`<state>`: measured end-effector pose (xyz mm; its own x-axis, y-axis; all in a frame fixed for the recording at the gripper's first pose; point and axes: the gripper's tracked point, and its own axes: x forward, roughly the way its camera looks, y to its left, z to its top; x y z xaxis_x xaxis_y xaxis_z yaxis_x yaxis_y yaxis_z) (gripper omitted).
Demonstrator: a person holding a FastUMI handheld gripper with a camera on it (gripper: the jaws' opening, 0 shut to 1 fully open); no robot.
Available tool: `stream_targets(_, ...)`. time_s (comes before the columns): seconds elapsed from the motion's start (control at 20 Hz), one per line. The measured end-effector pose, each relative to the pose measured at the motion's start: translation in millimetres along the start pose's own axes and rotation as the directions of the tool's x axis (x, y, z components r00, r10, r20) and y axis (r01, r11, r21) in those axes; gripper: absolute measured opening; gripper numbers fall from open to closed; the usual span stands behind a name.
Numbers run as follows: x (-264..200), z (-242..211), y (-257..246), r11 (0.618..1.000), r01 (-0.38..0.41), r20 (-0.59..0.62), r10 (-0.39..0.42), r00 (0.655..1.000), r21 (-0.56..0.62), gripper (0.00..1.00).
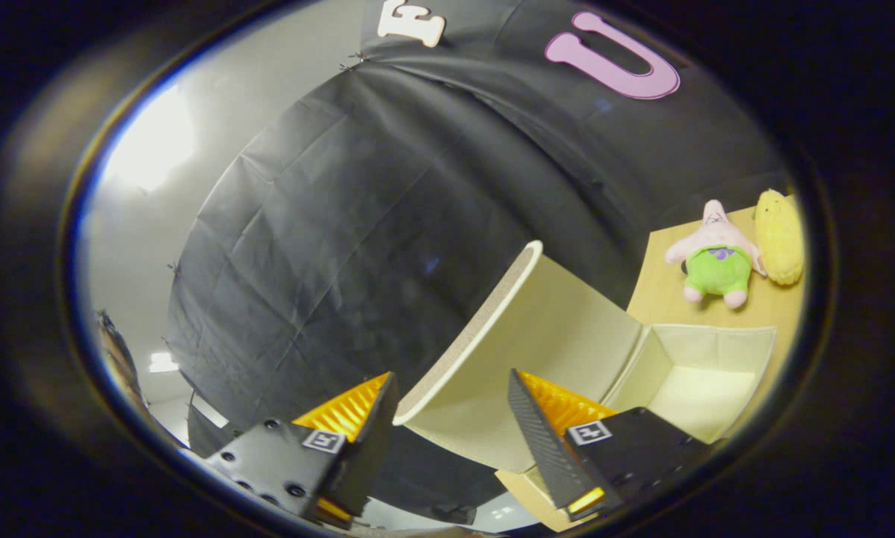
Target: Open the storage box then place both shoes into the box .Put the left shoe in first, then the right shoe, with the right side of both shoes facing outward in a uniform manner.
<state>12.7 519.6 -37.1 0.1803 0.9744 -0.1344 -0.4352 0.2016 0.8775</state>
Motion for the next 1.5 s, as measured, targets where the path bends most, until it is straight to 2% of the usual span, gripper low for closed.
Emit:
stream_targets(0.05, -2.9, 0.0, 1.3, 1.0, 0.004, 0.011, -0.004, 1.0, -0.018, 0.99)
stream_targets(0.35, -38.2, -0.3, -8.8, 0.979, 0.089, 0.06, -0.079, 0.995, -0.185, 0.99)
stream_targets(0.55, -73.8, 9.5, -19.8, 0.936, 0.187, 0.151, -0.148, 0.977, -0.298, 0.99)
stream_targets(0.9, -136.6, 25.1, -39.0, 0.89, 0.317, 0.264, -0.236, 0.935, -0.326, 0.99)
stream_targets(1.1, -174.6, 32.1, -60.8, 0.824, 0.421, 0.322, -0.31, 0.895, -0.378, 1.0)
stream_targets(1.5, -245.7, 29.3, -110.9, 0.714, 0.563, 0.347, -0.448, 0.824, -0.416, 1.0)
